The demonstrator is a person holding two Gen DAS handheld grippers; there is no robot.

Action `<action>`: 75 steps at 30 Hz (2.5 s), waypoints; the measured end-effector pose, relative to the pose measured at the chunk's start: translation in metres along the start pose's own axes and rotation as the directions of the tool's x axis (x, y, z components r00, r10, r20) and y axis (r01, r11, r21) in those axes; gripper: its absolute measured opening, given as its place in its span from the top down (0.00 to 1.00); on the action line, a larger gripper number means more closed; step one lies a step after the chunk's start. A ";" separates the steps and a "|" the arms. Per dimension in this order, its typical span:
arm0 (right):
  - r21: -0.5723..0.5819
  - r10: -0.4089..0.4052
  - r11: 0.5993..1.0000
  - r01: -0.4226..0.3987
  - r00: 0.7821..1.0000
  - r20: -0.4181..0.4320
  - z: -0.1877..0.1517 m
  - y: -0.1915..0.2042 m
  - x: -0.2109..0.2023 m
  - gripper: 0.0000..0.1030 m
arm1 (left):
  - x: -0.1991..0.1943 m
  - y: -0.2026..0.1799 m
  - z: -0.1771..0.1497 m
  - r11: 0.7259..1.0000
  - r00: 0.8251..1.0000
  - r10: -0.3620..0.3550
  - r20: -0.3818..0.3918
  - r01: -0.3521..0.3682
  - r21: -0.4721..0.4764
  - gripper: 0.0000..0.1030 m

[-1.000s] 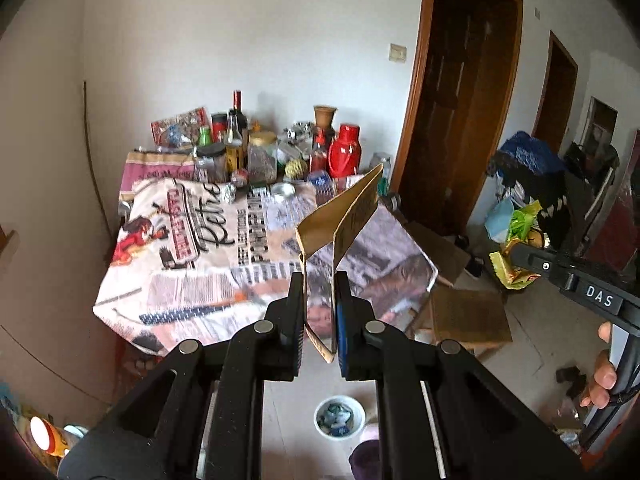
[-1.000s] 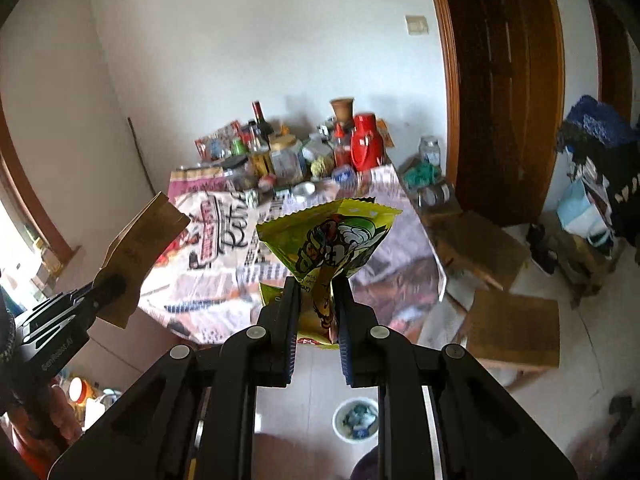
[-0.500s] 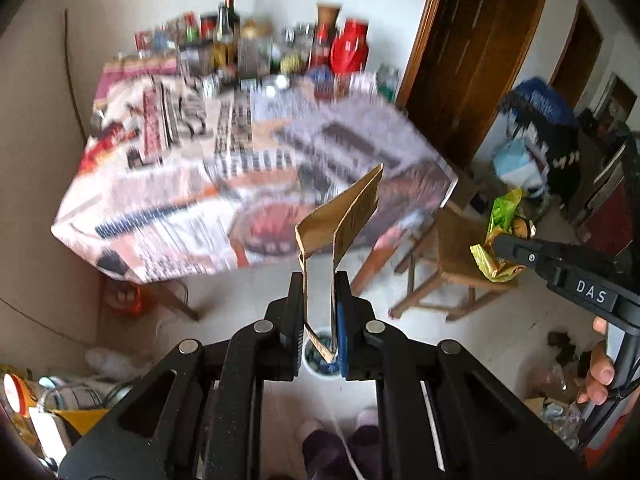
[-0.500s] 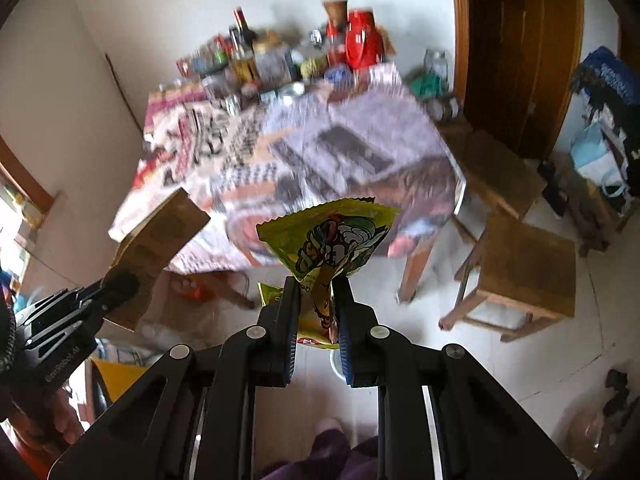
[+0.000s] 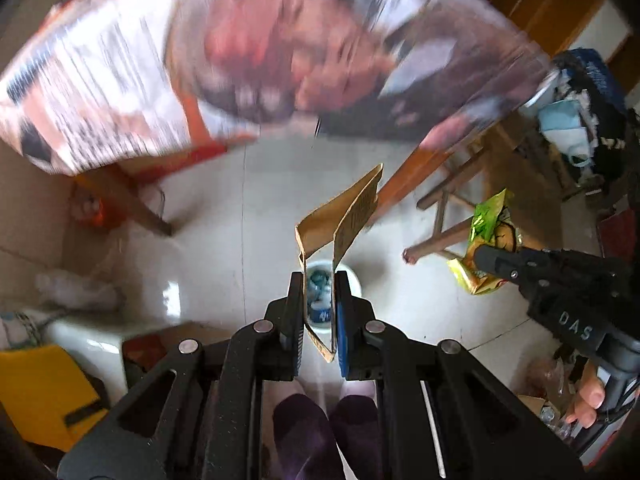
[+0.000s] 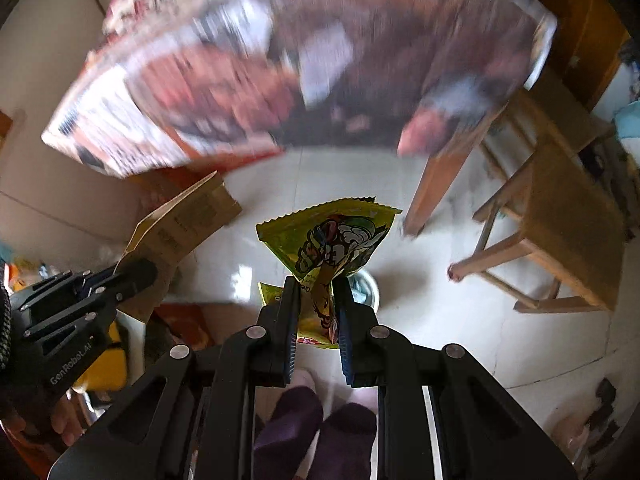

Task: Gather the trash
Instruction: 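Lower both grippers over the white bin and release the paper and packet, then raise both open grippers from the bin back toward the table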

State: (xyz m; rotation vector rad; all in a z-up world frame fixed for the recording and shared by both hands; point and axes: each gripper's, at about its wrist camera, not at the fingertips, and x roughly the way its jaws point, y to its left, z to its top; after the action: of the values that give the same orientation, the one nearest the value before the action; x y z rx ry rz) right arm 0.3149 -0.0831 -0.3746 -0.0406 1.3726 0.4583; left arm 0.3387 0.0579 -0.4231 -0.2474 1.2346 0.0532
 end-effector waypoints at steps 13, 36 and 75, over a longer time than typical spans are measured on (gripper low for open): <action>-0.022 0.056 0.998 -0.061 0.978 -0.203 -0.032 -0.037 0.180 0.79 | 0.177 0.027 -0.055 0.997 0.983 0.030 -0.180 -0.042 -0.065 0.88; 0.031 0.038 0.999 -0.030 0.962 -0.272 -0.031 -0.076 0.205 0.50 | 0.245 0.003 -0.057 0.995 0.953 -0.017 -0.304 -0.013 -0.097 0.64; -0.094 -0.033 0.993 0.071 0.934 0.357 0.036 0.121 -0.273 0.50 | -0.346 -0.001 0.057 0.993 0.888 -0.073 0.455 0.020 0.121 0.53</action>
State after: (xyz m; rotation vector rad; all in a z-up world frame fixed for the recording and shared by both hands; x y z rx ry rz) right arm 0.2742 -0.0412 -0.0797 -0.0767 0.9888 0.4679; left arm 0.2764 0.1017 -0.0804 -0.1527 0.7544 -0.0007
